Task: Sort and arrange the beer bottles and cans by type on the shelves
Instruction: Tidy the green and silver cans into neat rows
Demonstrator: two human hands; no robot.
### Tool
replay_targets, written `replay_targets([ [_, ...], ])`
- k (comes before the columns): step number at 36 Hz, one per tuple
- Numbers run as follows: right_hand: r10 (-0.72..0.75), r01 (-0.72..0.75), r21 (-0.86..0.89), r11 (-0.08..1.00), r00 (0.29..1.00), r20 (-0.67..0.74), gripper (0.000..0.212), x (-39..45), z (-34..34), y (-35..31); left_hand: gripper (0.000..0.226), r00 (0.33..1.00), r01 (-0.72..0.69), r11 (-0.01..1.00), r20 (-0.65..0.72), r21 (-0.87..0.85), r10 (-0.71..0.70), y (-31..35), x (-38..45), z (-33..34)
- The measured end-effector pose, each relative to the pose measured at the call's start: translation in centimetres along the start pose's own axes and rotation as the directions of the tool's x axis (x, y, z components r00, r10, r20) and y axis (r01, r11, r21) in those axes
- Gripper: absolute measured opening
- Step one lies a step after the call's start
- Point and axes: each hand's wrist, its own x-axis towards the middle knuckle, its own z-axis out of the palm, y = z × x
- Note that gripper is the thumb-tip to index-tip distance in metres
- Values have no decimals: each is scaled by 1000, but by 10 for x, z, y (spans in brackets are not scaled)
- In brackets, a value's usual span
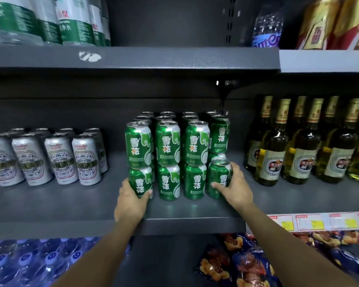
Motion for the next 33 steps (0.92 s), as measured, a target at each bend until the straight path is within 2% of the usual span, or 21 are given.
replay_targets([
  [3, 51, -54, 54, 997, 996, 69, 94, -2, 1, 1, 74, 1000, -3, 1000, -4, 8, 3, 0, -1, 0],
  [6, 95, -99, 24, 995, 987, 133, 84, -6, 3, 2, 74, 1000, 1, 1000, -7, 17, 0, 1, -3, 0],
  [11, 118, -116, -19, 993, 987, 113, 69, -6, 3, 1, 76, 1000, 7, 1000, -7, 20, -7, 1, -4, 0],
  [16, 120, -121, 0, 993, 987, 110, 72, -9, 6, 2, 76, 1000, 13, 1000, -13, 18, -13, 3, -3, -1],
  [20, 87, -88, -13, 996, 996, -14, 85, -14, 7, -1, 73, 1000, 29, 999, 0, 23, -29, 6, -2, -2],
  [26, -20, -1, -85, 996, 968, -249, 74, -24, 4, -18, 77, 998, 33, 999, 47, -6, -33, 3, 3, -4],
  [33, -69, 45, -92, 995, 958, -277, 64, -28, 9, -33, 88, 998, 28, 999, 47, 26, -29, 2, 0, -7],
])
